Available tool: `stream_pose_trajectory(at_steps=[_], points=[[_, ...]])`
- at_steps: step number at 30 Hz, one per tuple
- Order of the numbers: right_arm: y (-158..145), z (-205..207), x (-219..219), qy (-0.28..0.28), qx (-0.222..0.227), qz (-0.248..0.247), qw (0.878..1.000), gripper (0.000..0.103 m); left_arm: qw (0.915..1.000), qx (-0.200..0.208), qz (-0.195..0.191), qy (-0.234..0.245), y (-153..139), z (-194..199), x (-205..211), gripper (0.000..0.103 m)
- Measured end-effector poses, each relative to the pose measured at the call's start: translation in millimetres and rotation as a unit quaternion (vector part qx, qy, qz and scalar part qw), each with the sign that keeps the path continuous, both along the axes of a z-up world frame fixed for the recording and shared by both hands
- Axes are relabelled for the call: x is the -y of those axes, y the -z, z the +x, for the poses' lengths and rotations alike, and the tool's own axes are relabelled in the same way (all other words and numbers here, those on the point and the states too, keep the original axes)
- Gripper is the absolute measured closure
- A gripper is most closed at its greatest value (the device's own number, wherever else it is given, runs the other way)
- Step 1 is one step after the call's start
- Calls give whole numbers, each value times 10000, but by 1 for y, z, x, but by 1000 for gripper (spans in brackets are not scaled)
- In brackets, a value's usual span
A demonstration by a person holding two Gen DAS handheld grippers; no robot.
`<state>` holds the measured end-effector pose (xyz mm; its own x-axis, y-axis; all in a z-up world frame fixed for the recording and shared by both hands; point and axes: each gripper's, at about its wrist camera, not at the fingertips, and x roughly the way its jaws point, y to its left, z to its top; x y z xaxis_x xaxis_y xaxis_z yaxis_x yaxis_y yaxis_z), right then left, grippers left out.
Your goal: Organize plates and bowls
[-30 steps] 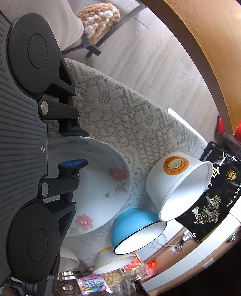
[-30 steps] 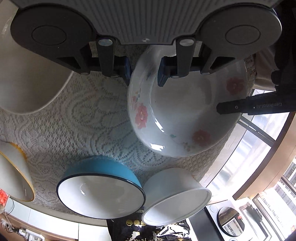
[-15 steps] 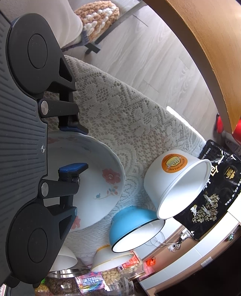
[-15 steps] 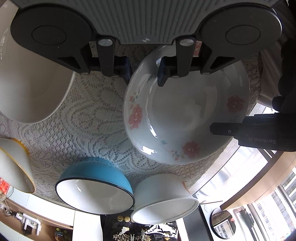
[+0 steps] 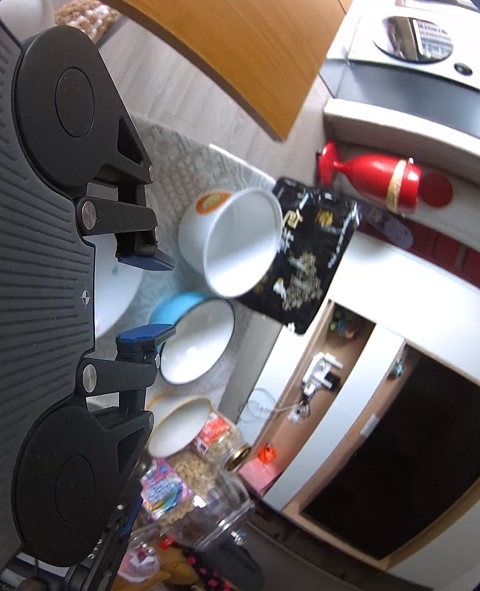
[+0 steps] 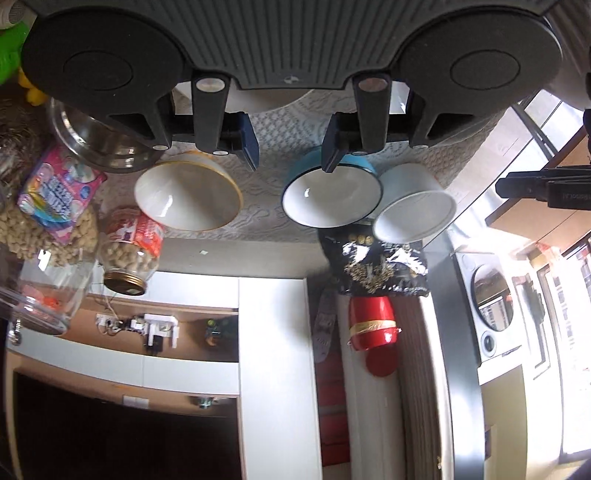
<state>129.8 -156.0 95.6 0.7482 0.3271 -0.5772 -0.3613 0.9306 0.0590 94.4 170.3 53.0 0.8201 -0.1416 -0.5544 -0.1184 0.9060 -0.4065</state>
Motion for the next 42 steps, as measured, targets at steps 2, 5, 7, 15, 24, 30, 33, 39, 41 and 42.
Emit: stream_pose_trajectory(at_steps=[2, 5, 7, 15, 24, 30, 33, 39, 41, 42], points=[[0, 0, 34, 403, -59, 61, 9992, 66, 9985, -16, 79, 545, -1, 13, 32, 68], [14, -2, 67, 694, -271, -29, 9972, 66, 9925, -292, 150, 1177, 12, 37, 79, 68], [27, -5, 83, 786, -441, -47, 9959, 66, 9882, -532, 336, 1397, 24, 52, 108, 68], [77, 1, 108, 911, -1031, 120, 9904, 66, 9746, -1443, 735, 1546, 75, 85, 157, 68], [115, 27, 104, 779, -1851, 519, 9783, 66, 9633, -2012, 652, 1654, 116, 97, 173, 68], [128, 34, 100, 712, -2093, 617, 9733, 66, 9620, -2104, 522, 1661, 125, 99, 172, 70], [131, 35, 98, 710, -2131, 592, 9726, 66, 9625, -2084, 531, 1652, 126, 99, 172, 70], [136, 39, 90, 663, -2097, 510, 9742, 66, 9631, -2057, 631, 1617, 127, 100, 176, 70], [137, 36, 84, 615, -2057, 416, 9758, 64, 9652, -2013, 611, 1552, 128, 98, 176, 70], [136, 33, 79, 648, -1970, 280, 9779, 64, 9663, -1989, 636, 1506, 128, 96, 177, 69]])
